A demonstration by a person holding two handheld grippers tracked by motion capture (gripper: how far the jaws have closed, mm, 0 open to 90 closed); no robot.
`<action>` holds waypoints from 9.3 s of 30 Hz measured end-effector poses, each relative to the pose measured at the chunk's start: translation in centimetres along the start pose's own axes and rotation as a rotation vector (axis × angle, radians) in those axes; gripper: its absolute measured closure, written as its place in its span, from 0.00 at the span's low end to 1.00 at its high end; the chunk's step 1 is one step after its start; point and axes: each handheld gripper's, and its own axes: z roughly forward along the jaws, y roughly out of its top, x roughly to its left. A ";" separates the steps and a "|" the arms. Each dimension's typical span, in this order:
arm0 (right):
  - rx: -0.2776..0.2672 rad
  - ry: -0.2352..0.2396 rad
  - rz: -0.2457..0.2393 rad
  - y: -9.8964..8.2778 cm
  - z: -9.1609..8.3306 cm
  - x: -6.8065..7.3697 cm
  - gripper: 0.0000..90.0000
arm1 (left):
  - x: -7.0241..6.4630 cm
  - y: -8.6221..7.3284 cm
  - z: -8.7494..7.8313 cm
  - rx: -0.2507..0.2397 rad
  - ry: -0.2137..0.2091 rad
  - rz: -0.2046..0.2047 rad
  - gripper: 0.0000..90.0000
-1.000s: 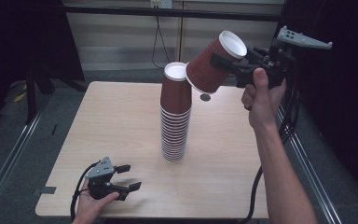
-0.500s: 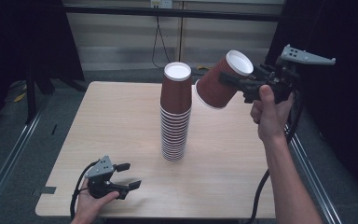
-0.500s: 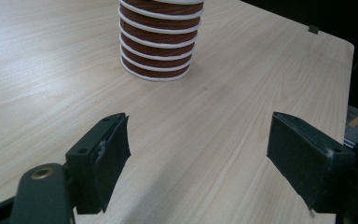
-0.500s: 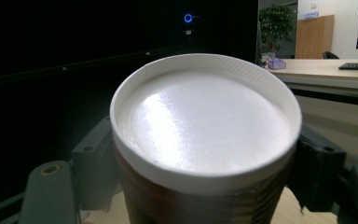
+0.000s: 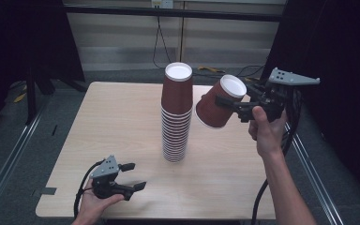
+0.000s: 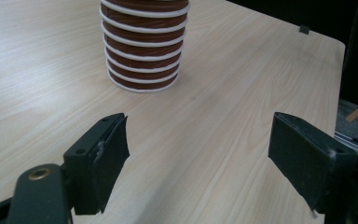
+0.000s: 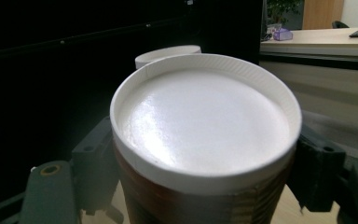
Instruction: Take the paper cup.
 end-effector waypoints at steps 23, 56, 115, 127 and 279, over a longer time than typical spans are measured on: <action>0.076 0.053 0.014 -5.3 0.7 1.5 0.25 | -0.7 3.3 1.0 -0.020 -0.035 0.048 0.22; 0.180 0.152 0.064 -12.3 4.3 3.2 0.25 | -3.6 7.0 4.0 -0.075 -0.161 0.117 0.20; 0.157 0.287 0.099 -14.3 7.2 5.1 0.23 | -4.4 7.7 6.1 -0.055 -0.212 0.154 0.15; 0.193 0.294 0.102 -14.1 6.9 4.8 0.15 | -3.7 7.3 5.5 -0.025 -0.202 0.152 0.16; 0.858 0.372 -0.200 -15.8 9.2 5.4 0.26 | -4.7 8.8 5.7 0.302 -0.264 0.392 0.18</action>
